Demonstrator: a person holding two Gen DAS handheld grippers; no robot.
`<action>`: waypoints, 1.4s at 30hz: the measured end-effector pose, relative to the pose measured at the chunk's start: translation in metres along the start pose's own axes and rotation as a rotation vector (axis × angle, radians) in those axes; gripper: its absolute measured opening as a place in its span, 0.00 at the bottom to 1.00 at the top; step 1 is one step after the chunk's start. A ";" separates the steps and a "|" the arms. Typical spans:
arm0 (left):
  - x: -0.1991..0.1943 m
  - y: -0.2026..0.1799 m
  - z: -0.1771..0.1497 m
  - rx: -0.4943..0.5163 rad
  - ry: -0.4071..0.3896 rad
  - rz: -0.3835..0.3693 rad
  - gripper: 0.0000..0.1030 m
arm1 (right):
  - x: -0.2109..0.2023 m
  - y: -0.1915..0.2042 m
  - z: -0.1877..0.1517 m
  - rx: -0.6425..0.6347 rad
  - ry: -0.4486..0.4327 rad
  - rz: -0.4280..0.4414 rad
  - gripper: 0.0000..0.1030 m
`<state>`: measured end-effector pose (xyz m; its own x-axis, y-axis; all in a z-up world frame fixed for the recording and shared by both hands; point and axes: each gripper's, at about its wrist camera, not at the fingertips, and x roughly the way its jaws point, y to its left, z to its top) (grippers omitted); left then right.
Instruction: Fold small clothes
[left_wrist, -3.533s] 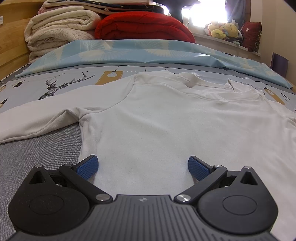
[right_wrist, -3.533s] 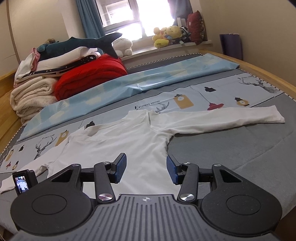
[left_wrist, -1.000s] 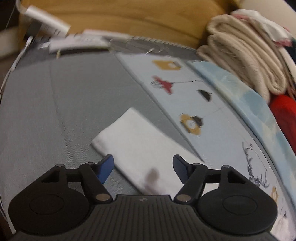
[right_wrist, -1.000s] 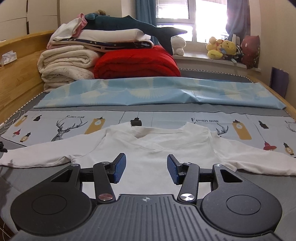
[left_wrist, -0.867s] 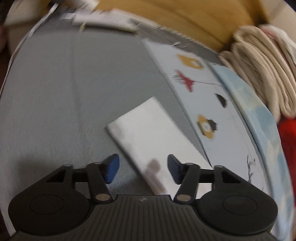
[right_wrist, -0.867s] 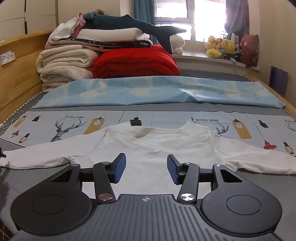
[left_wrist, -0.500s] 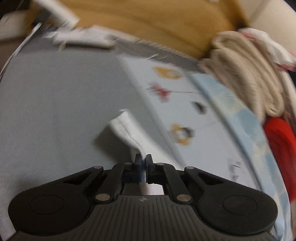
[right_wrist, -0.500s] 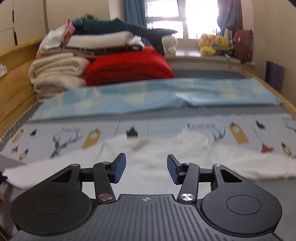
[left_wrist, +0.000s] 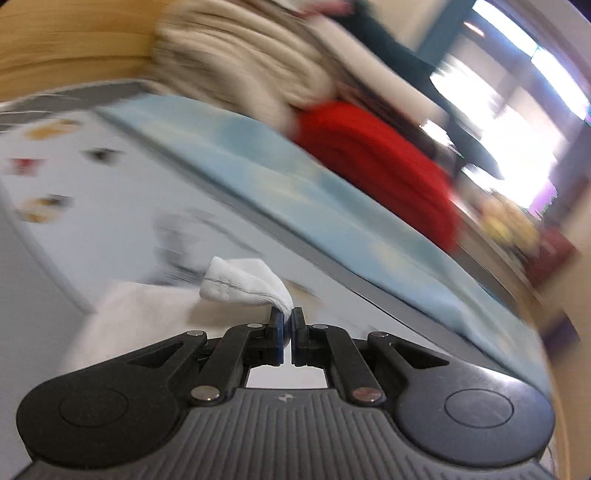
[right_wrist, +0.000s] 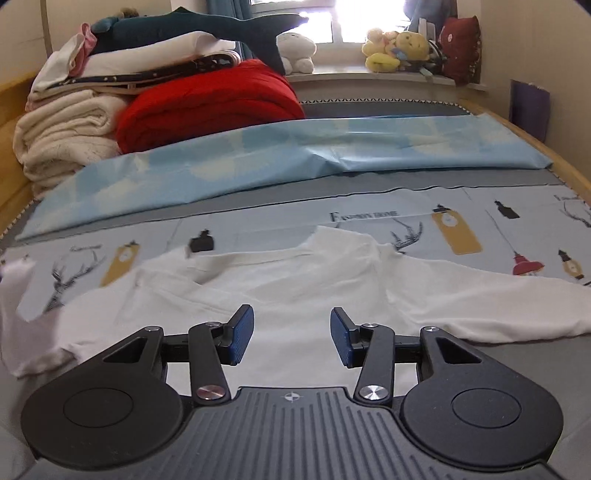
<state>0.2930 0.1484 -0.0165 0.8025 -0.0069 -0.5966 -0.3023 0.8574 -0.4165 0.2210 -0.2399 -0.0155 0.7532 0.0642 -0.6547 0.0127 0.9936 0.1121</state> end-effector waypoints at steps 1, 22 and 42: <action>0.004 -0.023 -0.011 0.022 0.025 -0.049 0.03 | 0.001 -0.007 -0.001 -0.004 0.001 0.006 0.46; 0.032 -0.120 -0.061 0.372 0.071 0.114 0.62 | 0.074 -0.059 -0.018 0.185 0.177 -0.013 0.46; 0.034 -0.017 0.013 0.142 0.177 0.181 0.44 | 0.062 -0.066 0.006 0.099 -0.091 -0.142 0.03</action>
<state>0.3321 0.1402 -0.0208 0.6359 0.0742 -0.7682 -0.3473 0.9164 -0.1990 0.2708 -0.3022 -0.0592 0.7952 -0.0894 -0.5997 0.1848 0.9778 0.0992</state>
